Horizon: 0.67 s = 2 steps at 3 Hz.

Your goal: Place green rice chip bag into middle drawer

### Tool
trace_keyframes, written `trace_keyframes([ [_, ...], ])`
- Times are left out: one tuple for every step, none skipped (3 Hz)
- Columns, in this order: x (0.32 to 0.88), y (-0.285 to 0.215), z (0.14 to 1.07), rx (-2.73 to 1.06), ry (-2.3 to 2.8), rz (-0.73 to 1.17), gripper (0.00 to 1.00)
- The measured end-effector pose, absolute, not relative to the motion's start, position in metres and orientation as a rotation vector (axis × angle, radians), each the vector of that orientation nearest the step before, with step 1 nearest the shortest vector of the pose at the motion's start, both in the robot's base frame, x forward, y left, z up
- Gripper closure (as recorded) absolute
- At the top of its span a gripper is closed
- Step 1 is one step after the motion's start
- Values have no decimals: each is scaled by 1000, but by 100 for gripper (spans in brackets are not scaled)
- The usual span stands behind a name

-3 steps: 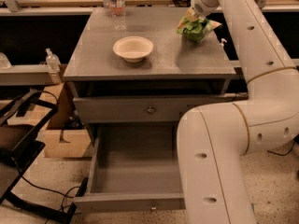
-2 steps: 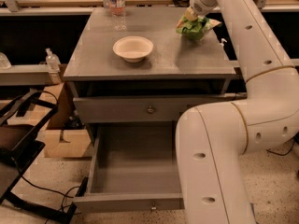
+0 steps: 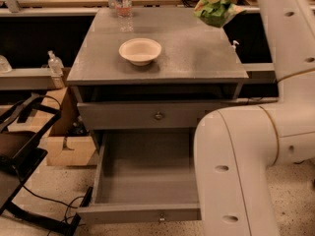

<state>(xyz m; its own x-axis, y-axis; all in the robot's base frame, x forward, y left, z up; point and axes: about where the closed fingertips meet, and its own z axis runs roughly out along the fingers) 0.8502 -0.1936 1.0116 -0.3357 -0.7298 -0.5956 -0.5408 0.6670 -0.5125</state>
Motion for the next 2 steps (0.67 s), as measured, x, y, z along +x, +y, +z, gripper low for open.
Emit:
trace_keyframes([
  [817, -198, 1041, -942, 2060, -250, 100],
  [770, -178, 1023, -968, 2175, -189, 100],
])
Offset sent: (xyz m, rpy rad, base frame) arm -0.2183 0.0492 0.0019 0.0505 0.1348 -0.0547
